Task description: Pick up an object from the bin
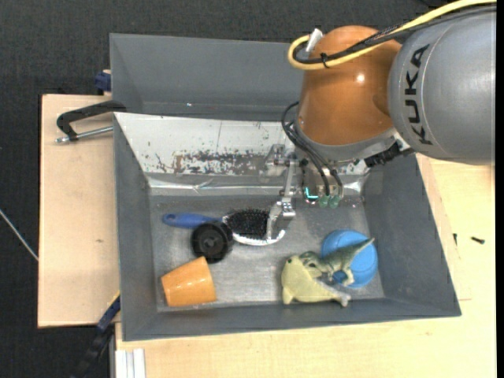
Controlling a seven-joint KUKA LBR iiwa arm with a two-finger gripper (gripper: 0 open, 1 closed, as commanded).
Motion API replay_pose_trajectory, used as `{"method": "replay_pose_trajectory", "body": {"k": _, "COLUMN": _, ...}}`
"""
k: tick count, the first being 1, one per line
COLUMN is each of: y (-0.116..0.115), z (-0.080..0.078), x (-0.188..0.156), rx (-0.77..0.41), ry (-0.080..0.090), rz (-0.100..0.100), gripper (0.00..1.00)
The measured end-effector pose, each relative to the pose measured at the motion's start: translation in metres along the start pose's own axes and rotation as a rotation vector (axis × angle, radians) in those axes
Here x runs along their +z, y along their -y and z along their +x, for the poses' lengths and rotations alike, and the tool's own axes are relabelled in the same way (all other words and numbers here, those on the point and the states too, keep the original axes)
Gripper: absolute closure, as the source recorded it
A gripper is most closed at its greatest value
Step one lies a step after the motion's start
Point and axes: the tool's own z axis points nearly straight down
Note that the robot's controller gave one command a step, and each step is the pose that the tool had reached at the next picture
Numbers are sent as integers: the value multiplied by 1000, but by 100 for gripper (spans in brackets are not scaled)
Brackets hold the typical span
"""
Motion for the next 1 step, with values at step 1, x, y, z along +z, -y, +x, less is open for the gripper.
{"method": "replay_pose_trajectory", "body": {"k": 1, "y": -9, "z": 1, "x": 148, "rx": -37, "ry": 17, "rz": -3, "gripper": 0}}
